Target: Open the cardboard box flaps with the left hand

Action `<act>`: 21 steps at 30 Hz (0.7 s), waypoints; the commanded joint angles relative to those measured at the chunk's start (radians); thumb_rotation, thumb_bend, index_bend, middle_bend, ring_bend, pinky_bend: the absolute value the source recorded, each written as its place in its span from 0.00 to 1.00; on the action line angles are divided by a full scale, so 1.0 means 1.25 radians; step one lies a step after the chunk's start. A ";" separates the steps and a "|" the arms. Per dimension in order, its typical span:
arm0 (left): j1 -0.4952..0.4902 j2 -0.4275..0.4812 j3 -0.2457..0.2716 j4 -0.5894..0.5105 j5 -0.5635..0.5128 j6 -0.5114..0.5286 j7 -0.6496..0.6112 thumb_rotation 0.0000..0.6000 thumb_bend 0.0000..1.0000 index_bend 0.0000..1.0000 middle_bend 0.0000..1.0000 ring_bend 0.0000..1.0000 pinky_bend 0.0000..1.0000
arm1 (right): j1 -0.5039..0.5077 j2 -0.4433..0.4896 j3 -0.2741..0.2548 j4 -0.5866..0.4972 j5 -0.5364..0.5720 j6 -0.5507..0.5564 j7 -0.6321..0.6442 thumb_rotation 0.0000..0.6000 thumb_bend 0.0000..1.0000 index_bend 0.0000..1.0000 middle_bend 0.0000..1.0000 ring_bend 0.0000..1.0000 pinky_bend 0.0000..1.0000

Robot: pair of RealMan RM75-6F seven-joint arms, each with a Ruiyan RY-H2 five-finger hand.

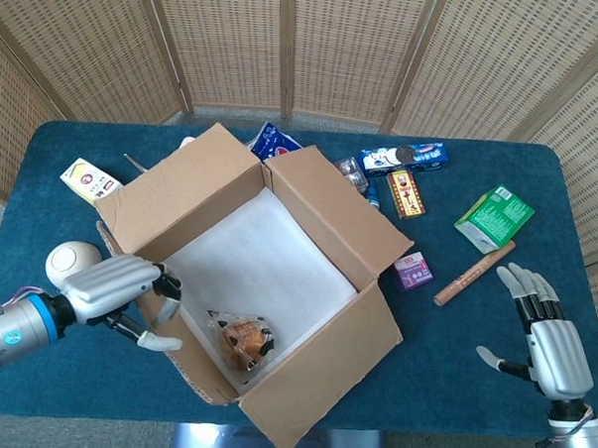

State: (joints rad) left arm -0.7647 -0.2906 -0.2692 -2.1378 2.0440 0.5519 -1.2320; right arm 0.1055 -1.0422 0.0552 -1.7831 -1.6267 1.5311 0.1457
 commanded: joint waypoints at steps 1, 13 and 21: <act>-0.018 0.015 0.027 0.023 0.031 0.031 -0.034 0.38 0.00 0.70 0.52 0.33 0.38 | 0.000 -0.001 0.000 0.000 0.000 0.000 -0.001 1.00 0.00 0.00 0.00 0.00 0.00; -0.027 0.055 0.082 0.053 0.108 0.124 -0.088 0.35 0.00 0.70 0.52 0.33 0.37 | 0.001 -0.004 0.001 -0.001 0.004 -0.003 -0.008 1.00 0.00 0.00 0.00 0.00 0.00; -0.021 0.033 0.092 0.067 0.082 0.100 -0.021 0.35 0.00 0.63 0.46 0.30 0.36 | 0.002 -0.003 0.000 -0.001 0.004 -0.005 -0.008 1.00 0.00 0.00 0.00 0.00 0.00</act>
State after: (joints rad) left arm -0.7966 -0.2374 -0.1543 -2.0613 2.1686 0.6842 -1.2897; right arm 0.1078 -1.0460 0.0557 -1.7846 -1.6213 1.5251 0.1361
